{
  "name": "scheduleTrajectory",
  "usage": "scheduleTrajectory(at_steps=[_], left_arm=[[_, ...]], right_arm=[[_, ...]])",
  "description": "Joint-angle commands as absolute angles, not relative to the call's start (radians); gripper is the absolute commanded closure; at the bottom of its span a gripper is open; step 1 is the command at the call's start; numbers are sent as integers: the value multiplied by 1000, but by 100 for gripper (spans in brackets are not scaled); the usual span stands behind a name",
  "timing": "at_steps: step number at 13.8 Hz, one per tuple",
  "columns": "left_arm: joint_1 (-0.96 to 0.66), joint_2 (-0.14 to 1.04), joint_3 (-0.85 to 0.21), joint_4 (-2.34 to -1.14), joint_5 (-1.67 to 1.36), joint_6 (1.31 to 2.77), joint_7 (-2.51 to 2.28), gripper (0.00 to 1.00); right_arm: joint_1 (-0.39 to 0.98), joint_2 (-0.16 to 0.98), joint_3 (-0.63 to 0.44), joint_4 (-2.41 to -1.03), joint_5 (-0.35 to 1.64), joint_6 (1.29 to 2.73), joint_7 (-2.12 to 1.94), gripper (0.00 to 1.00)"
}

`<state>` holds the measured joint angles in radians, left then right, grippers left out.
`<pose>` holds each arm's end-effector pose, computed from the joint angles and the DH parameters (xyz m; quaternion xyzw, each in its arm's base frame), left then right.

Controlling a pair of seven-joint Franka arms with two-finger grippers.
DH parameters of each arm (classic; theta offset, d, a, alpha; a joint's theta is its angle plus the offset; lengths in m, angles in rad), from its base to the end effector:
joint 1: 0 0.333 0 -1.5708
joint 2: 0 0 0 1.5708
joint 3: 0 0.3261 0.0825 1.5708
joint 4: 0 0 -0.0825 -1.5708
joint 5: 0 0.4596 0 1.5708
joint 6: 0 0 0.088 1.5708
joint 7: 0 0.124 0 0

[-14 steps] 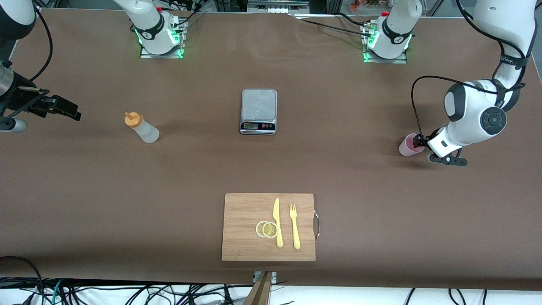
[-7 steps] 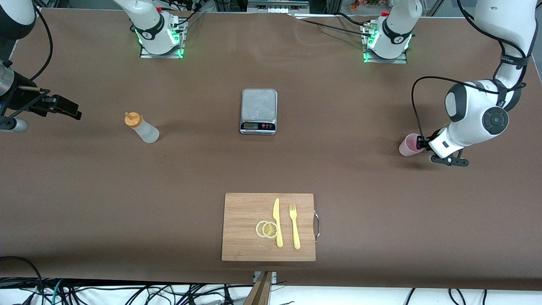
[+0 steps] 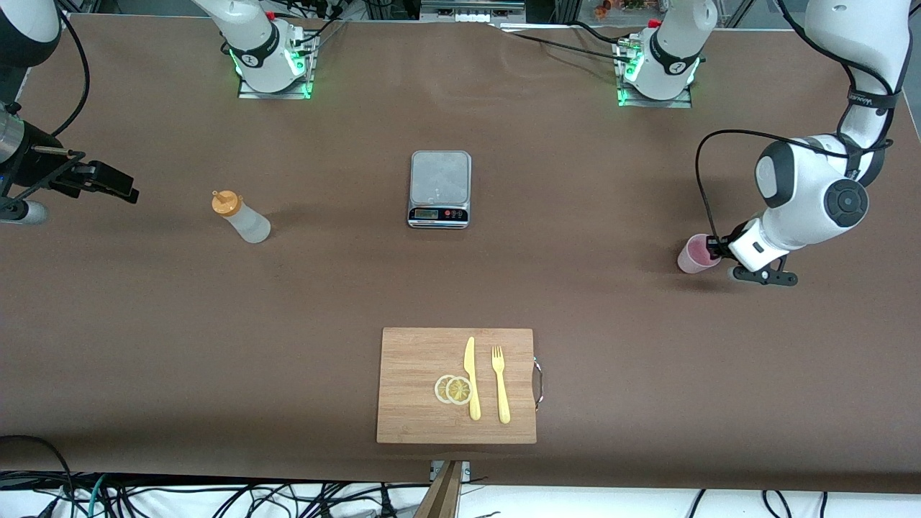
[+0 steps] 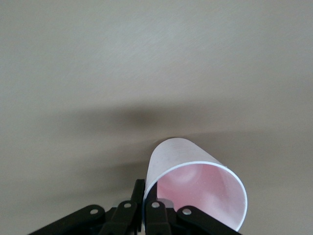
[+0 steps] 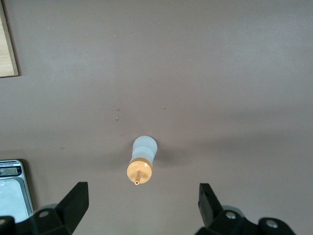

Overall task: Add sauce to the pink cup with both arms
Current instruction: 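Carry the pink cup with the left gripper onto the scale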

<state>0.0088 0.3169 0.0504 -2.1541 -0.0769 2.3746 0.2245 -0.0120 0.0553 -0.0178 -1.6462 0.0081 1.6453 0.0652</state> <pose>0.6050 0.0351 0.1767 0.9972 -0.0545 -0.0448 0.0240 0.6475 -0.0181 0.5472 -0.9985 0.0479 0.0281 0.0030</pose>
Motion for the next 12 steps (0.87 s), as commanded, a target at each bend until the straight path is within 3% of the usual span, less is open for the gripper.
scheduleTrajectory(at_steps=[1,5,12], left_arm=[[-72,304,28,-2082,-98,2289,146,100],[-197,302,-38,-1982,-205,2168,-24,100],[-536,356,-40,-1907,-345,2169,-265,100]], right_arm=[[-17,32,-17,-1654,14,1632,57,0],[-17,32,-17,-1654,14,1632,57,0],[-17,37,-26,-1652,18,1634,55,0]])
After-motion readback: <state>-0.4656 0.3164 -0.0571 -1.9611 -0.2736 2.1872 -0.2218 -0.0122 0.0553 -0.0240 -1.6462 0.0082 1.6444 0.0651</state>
